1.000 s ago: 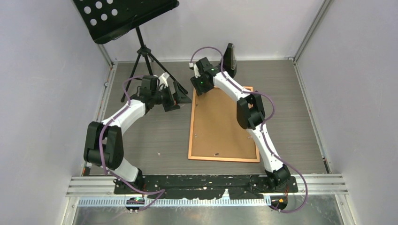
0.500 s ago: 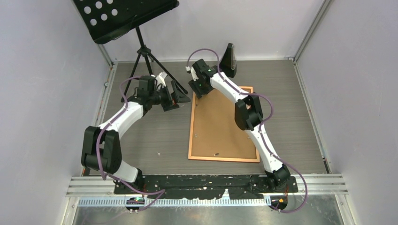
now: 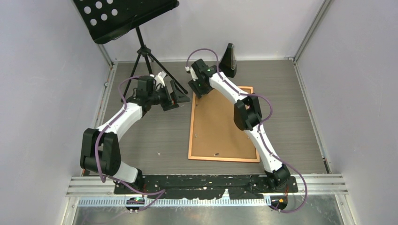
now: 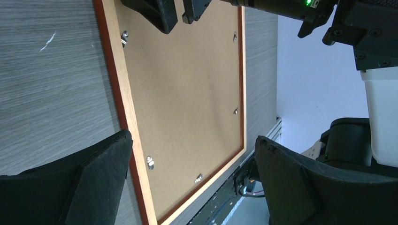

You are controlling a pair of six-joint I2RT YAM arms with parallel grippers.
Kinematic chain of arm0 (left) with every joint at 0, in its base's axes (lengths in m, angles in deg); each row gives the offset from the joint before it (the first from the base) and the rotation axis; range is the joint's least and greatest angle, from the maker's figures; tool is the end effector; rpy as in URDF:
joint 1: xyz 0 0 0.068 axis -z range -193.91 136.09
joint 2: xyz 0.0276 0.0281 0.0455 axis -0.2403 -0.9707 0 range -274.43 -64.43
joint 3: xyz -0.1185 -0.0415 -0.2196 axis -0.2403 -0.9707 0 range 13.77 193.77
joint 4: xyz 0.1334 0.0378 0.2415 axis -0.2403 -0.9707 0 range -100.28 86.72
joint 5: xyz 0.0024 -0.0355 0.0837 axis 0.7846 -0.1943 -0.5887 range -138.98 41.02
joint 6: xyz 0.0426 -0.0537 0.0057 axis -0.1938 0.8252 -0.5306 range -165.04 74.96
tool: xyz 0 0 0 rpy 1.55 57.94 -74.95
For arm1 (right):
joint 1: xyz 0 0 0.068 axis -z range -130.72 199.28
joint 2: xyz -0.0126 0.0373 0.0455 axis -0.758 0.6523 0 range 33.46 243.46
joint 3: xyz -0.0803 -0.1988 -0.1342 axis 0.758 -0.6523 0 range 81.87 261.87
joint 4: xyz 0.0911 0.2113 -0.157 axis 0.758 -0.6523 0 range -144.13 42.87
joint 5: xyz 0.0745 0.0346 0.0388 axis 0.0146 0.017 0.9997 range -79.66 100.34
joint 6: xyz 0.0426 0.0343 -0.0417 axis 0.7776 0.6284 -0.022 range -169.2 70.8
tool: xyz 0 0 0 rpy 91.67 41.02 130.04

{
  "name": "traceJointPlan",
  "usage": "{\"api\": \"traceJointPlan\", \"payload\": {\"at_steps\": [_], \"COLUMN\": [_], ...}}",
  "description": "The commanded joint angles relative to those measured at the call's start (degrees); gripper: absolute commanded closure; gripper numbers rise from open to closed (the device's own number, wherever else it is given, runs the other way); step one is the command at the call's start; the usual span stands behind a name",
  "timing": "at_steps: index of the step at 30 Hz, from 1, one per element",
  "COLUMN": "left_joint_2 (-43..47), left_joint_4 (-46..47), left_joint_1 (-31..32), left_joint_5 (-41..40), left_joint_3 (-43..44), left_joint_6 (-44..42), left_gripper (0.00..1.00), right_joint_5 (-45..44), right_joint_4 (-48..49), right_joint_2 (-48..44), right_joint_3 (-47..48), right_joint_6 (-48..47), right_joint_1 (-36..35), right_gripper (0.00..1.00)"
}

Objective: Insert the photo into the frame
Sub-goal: Install the photo frame at the center of the board.

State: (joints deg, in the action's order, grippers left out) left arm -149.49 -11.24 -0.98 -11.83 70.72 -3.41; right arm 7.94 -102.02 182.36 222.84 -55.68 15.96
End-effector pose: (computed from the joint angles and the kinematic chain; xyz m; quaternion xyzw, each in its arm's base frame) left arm 0.3386 -0.1121 0.2152 -0.0695 0.8543 -0.4493 0.2519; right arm 0.4663 0.3038 0.1472 -0.3262 0.9154 0.0347 0.2332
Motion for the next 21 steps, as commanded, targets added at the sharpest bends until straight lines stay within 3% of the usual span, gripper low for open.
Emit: {"api": "traceJointPlan", "payload": {"at_steps": [1, 17, 21], "left_joint_2": [1.70, 1.47, 1.35], "left_joint_4": [2.43, 3.00, 2.59], "left_joint_1": [-0.36, -0.32, -0.22], "left_joint_5": [1.10, 0.61, -0.22], "left_joint_3": [-0.04, -0.90, -1.14], "left_joint_6": [-0.04, -0.12, -0.60], "left_gripper": [0.00, 0.00, 0.00], "right_joint_5": [-1.13, 1.60, 5.87], "right_joint_4": [-6.32, -5.14, -3.07], "right_joint_2": [3.26, 1.66, 0.37], "right_joint_3": [-0.59, -3.45, -5.68], "right_joint_6": [0.09, 3.81, 4.29], "right_joint_1": [1.36, 3.55, 4.16], "right_gripper": [0.40, 0.39, 0.39]}}
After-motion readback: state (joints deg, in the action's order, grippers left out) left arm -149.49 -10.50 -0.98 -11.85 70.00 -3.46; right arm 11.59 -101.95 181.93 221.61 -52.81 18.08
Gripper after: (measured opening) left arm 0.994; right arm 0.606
